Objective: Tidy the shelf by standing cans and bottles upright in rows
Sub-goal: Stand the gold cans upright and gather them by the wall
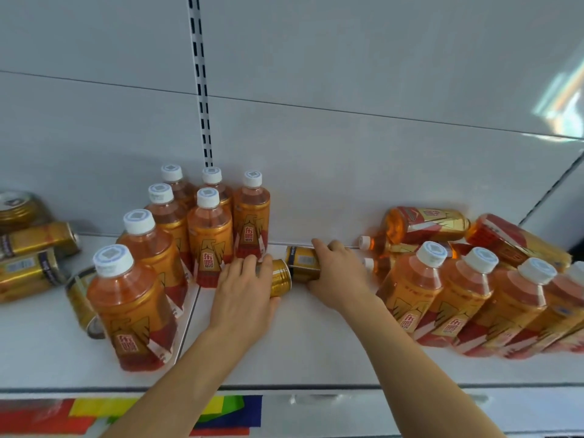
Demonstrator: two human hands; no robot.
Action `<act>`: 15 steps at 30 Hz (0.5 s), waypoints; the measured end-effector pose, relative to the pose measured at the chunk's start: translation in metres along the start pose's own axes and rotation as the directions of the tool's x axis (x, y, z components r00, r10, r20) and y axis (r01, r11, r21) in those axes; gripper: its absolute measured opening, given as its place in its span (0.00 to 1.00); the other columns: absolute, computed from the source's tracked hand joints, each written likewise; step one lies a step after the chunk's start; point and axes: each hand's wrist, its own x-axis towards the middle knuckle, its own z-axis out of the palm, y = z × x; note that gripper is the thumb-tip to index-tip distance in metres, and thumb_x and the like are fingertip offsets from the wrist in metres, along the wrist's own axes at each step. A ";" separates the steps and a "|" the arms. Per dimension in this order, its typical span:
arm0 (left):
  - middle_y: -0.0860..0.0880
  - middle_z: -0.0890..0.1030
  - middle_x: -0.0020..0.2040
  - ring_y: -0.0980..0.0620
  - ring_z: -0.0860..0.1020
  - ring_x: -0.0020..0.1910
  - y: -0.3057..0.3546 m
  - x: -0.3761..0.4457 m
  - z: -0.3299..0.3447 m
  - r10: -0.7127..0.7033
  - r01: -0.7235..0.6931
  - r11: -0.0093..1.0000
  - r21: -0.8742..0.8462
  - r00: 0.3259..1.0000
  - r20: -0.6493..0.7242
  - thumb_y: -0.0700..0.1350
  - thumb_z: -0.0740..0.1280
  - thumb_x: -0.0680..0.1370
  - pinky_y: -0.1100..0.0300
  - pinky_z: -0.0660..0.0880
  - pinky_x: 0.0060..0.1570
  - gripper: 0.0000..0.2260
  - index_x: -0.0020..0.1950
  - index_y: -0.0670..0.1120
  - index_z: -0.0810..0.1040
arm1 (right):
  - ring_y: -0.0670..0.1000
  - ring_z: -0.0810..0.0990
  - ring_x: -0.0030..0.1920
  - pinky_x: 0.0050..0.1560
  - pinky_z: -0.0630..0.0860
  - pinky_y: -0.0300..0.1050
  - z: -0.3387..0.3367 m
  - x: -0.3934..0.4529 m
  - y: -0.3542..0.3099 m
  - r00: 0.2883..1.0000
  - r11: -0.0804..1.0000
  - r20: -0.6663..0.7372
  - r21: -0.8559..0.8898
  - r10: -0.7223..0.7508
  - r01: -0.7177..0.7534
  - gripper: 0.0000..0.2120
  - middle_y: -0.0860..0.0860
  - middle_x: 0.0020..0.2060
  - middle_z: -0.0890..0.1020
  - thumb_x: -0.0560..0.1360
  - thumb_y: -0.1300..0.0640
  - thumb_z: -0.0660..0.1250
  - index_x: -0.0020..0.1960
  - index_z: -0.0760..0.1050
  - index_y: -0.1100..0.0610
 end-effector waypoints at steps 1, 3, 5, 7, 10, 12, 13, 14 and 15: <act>0.46 0.76 0.64 0.43 0.76 0.63 0.000 -0.002 -0.001 -0.015 0.015 1.000 -0.024 1.000 -0.006 0.60 0.75 0.74 0.45 0.74 0.66 0.37 0.78 0.47 0.68 | 0.59 0.77 0.66 0.59 0.79 0.53 -0.006 -0.006 0.000 0.999 0.998 -0.028 0.053 0.020 -0.019 0.38 0.53 0.68 0.74 0.75 0.44 0.74 0.80 0.63 0.48; 0.46 0.76 0.66 0.44 0.75 0.64 0.002 -0.006 -0.004 -0.066 0.061 0.988 -0.140 0.998 -0.026 0.59 0.75 0.74 0.47 0.75 0.65 0.36 0.77 0.48 0.67 | 0.56 0.78 0.64 0.56 0.81 0.53 -0.016 -0.020 -0.004 0.992 0.985 -0.113 0.166 0.060 -0.041 0.39 0.50 0.68 0.73 0.73 0.39 0.75 0.79 0.65 0.48; 0.47 0.74 0.69 0.45 0.73 0.67 0.005 -0.012 -0.006 -0.166 0.143 0.933 -0.330 0.985 -0.042 0.58 0.76 0.75 0.48 0.75 0.67 0.37 0.78 0.49 0.64 | 0.55 0.77 0.65 0.57 0.80 0.50 -0.019 -0.033 -0.010 0.982 0.971 -0.176 0.237 0.071 -0.028 0.42 0.48 0.69 0.73 0.73 0.38 0.76 0.80 0.63 0.47; 0.48 0.68 0.73 0.48 0.69 0.72 0.008 -0.021 -0.007 -0.239 0.191 0.858 -0.477 0.970 -0.041 0.58 0.76 0.76 0.51 0.74 0.68 0.40 0.82 0.51 0.59 | 0.53 0.76 0.69 0.61 0.78 0.49 -0.014 -0.045 -0.014 0.977 0.947 -0.198 0.320 0.073 -0.006 0.45 0.48 0.72 0.72 0.72 0.38 0.77 0.82 0.61 0.48; 0.52 0.64 0.76 0.52 0.67 0.76 0.013 -0.038 -0.003 -0.263 0.187 0.763 -0.619 0.964 -0.033 0.55 0.76 0.77 0.54 0.74 0.69 0.41 0.83 0.54 0.56 | 0.53 0.72 0.73 0.67 0.77 0.51 0.003 -0.058 -0.017 0.977 0.897 -0.205 0.440 0.067 0.031 0.48 0.48 0.75 0.70 0.72 0.39 0.78 0.84 0.58 0.49; 0.54 0.68 0.75 0.55 0.70 0.75 0.017 -0.047 -0.002 -0.320 0.220 0.666 -0.713 0.947 -0.006 0.54 0.76 0.77 0.54 0.75 0.70 0.38 0.81 0.55 0.59 | 0.53 0.69 0.75 0.71 0.74 0.52 0.015 -0.064 -0.019 0.975 0.858 -0.209 0.511 0.077 0.042 0.48 0.49 0.77 0.69 0.73 0.42 0.78 0.85 0.56 0.50; 0.55 0.71 0.74 0.57 0.71 0.74 0.017 -0.050 -0.001 -0.352 0.240 0.637 -0.732 0.936 0.002 0.54 0.77 0.77 0.58 0.75 0.69 0.37 0.80 0.56 0.61 | 0.52 0.68 0.75 0.72 0.73 0.53 0.021 -0.067 -0.021 0.972 0.836 -0.217 0.547 0.086 0.048 0.47 0.50 0.76 0.69 0.73 0.43 0.78 0.84 0.57 0.51; 0.56 0.72 0.73 0.58 0.72 0.72 0.017 -0.052 -0.002 -0.372 0.257 0.632 -0.731 0.928 0.005 0.55 0.77 0.76 0.63 0.74 0.66 0.37 0.80 0.56 0.62 | 0.52 0.68 0.75 0.73 0.73 0.54 0.028 -0.070 -0.021 0.968 0.813 -0.232 0.579 0.094 0.059 0.46 0.50 0.75 0.70 0.74 0.44 0.78 0.84 0.59 0.52; 0.56 0.73 0.73 0.59 0.72 0.72 0.016 -0.054 -0.003 -0.378 0.266 0.639 -0.722 0.926 0.007 0.56 0.77 0.76 0.66 0.73 0.64 0.36 0.79 0.56 0.62 | 0.52 0.68 0.74 0.73 0.73 0.55 0.034 -0.071 -0.021 0.964 0.795 -0.247 0.602 0.102 0.070 0.44 0.50 0.74 0.72 0.74 0.45 0.78 0.83 0.61 0.53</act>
